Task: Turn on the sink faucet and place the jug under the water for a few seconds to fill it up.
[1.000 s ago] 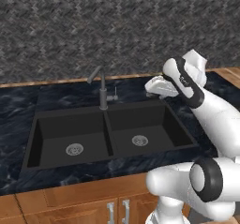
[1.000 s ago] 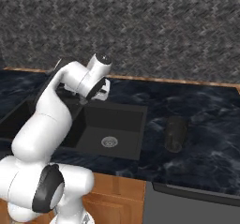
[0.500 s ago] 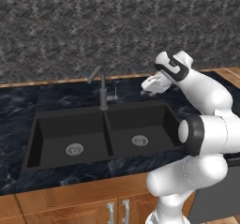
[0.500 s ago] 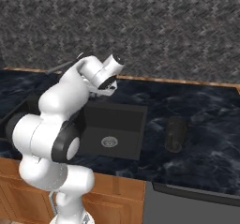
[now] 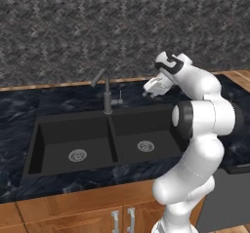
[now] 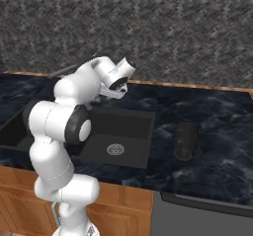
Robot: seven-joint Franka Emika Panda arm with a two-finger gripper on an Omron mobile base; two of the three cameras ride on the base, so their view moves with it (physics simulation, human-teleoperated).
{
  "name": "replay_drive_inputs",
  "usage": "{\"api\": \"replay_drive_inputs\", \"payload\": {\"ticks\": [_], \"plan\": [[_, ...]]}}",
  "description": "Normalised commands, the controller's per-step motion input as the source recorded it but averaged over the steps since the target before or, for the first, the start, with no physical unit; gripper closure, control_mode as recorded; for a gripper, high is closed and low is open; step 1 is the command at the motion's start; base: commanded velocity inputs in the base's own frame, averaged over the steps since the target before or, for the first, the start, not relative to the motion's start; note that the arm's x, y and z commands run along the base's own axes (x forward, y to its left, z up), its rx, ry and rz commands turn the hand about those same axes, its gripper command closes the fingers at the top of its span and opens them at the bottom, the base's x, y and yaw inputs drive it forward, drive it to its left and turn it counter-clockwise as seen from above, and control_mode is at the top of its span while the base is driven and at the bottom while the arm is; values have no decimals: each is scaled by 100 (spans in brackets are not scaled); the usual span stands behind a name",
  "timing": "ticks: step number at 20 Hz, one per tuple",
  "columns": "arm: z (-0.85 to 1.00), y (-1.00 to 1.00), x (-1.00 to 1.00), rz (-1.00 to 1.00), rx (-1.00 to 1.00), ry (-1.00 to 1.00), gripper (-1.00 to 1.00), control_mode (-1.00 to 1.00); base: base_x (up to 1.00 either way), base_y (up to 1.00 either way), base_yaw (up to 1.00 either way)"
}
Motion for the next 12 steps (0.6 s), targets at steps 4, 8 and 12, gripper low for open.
{"api": "replay_drive_inputs", "payload": {"ticks": [4,8,12], "plan": [[-32,3,55,-7,0,0,-100,-100,0,0,0],[-32,15,58,-11,0,0,-100,-100,0,0,0],[-26,19,52,-11,0,0,-100,-100,0,0,0]]}}
